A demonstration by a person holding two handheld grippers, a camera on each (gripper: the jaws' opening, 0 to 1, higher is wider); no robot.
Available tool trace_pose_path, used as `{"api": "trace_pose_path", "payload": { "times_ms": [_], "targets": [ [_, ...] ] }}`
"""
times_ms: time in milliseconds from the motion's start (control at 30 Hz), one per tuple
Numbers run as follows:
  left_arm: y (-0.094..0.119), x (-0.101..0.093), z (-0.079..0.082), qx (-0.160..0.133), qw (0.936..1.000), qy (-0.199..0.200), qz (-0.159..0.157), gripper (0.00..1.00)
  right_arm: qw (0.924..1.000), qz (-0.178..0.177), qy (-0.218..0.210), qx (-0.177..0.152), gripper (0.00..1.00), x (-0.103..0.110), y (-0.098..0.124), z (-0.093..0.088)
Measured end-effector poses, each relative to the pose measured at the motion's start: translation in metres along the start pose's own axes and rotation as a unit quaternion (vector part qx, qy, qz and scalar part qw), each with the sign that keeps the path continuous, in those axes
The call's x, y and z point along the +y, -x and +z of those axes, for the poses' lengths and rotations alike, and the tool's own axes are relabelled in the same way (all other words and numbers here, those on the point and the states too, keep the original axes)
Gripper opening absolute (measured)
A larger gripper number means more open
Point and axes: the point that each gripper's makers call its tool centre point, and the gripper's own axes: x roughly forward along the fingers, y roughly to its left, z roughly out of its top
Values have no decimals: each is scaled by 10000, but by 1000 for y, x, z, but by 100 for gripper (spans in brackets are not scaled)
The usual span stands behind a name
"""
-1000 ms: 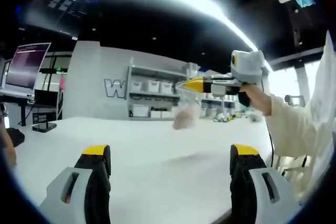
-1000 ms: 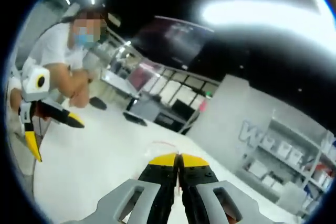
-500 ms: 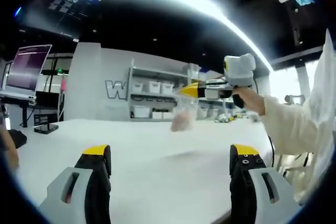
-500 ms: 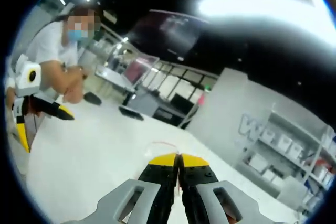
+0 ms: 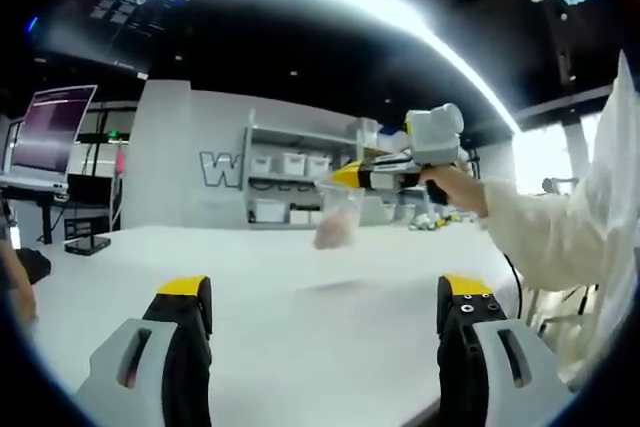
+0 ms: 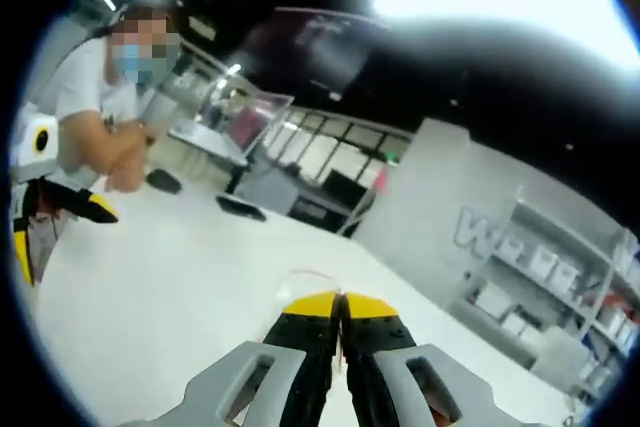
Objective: Open the resealable bag by pulling the two sides of the seal apart until the entire bag opening is separated and visibly accessible.
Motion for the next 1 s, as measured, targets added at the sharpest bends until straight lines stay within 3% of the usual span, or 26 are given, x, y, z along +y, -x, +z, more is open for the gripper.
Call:
{"api": "trace_pose_path", "payload": {
  "times_ms": [533, 1000],
  "targets": [
    [0, 6, -4, 62, 10000, -1, 29, 91, 9997, -72, -128, 186, 0, -11, -40, -18],
    [-2, 8, -8, 113, 9999, 17, 38, 91, 9990, -99, -192, 380, 0, -16, -56, -38]
  ]
}}
